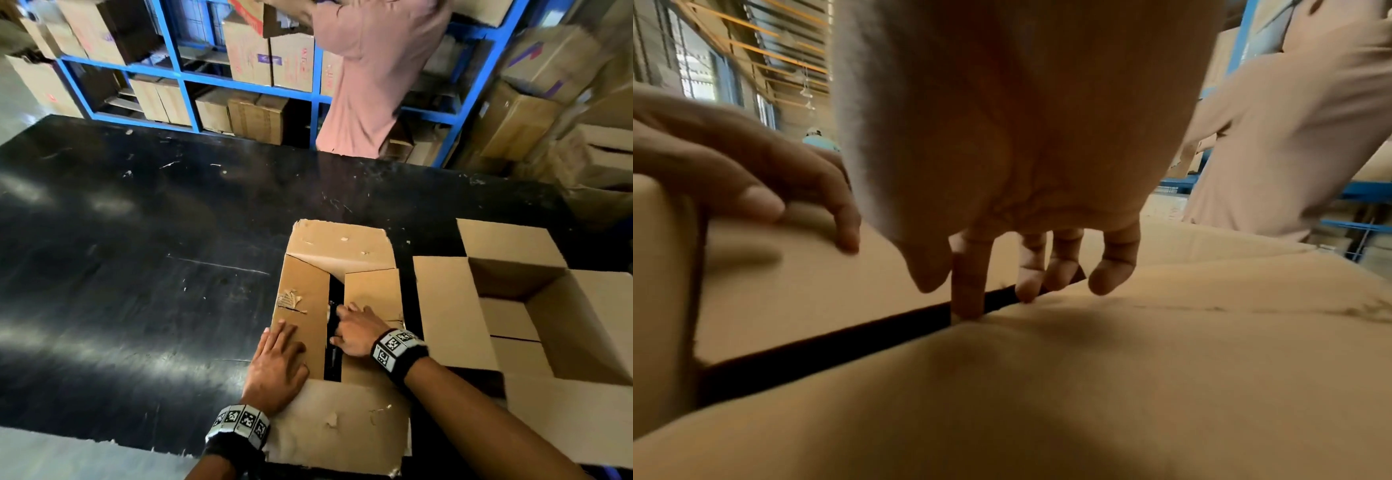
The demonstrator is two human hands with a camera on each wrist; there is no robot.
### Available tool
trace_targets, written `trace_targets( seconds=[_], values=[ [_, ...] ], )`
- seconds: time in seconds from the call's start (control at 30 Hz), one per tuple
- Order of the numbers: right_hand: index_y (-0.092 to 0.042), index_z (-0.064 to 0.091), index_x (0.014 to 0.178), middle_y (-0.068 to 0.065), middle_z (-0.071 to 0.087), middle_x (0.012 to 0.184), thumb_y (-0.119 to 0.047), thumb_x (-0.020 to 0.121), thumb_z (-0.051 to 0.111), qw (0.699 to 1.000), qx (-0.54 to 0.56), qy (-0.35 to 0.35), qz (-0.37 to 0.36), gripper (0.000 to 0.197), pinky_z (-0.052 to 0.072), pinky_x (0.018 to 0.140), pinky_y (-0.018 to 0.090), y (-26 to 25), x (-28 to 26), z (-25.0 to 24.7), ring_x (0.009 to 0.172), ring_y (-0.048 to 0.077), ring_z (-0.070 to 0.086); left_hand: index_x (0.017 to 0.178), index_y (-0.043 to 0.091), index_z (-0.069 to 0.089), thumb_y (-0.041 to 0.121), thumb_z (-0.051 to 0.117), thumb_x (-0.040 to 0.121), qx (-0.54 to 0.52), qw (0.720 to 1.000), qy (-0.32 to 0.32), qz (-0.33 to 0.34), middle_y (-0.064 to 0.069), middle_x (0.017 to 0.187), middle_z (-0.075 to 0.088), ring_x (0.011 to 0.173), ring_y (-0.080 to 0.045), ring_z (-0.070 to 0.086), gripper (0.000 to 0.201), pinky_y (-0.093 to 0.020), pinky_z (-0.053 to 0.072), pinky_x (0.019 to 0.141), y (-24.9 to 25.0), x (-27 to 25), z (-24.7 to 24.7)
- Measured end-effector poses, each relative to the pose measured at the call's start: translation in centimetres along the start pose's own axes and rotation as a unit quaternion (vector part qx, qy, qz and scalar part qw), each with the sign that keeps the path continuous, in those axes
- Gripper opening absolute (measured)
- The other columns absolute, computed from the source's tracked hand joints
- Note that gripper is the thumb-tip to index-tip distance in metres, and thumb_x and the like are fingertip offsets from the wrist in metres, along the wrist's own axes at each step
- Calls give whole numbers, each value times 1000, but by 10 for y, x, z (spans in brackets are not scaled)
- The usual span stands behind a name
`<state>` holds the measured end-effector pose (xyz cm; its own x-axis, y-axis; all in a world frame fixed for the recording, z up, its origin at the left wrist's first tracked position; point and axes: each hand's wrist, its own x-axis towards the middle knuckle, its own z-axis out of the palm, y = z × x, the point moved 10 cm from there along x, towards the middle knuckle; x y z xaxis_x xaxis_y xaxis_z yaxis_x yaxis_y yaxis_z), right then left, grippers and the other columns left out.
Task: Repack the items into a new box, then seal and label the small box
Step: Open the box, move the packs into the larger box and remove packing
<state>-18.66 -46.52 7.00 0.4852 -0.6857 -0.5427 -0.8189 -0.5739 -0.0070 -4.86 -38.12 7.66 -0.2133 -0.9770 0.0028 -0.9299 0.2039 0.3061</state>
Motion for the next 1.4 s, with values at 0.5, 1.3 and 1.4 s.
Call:
trace_targets(
  seconds=[0.5,1.3,1.4],
  values=[
    [-17,67,115,1,60,110,-18,94,59,948,104,211,214,22,51,80,35,142,-178,-87,97,21,59,120,31,63,58,33,84,-15,1000,-7,-10,2,157,34,151,-19,10,55,-44,7,123,-4,2,3],
    [3,62,115,26,67,121,-27,103,48,891,333,110,289,34,49,86,37,98,-109,58,111,40,64,123,23,58,51,31,100,98,981,-147,82,1,139,48,140,-26,30,45,-52,-6,118,66,31,17],
    [-3,63,117,21,68,118,-30,102,52,894,285,145,313,33,52,85,38,97,-121,48,109,39,66,130,25,59,56,21,102,110,951,-258,131,2,147,48,148,-27,18,57,-61,-5,119,86,38,37]
  ],
)
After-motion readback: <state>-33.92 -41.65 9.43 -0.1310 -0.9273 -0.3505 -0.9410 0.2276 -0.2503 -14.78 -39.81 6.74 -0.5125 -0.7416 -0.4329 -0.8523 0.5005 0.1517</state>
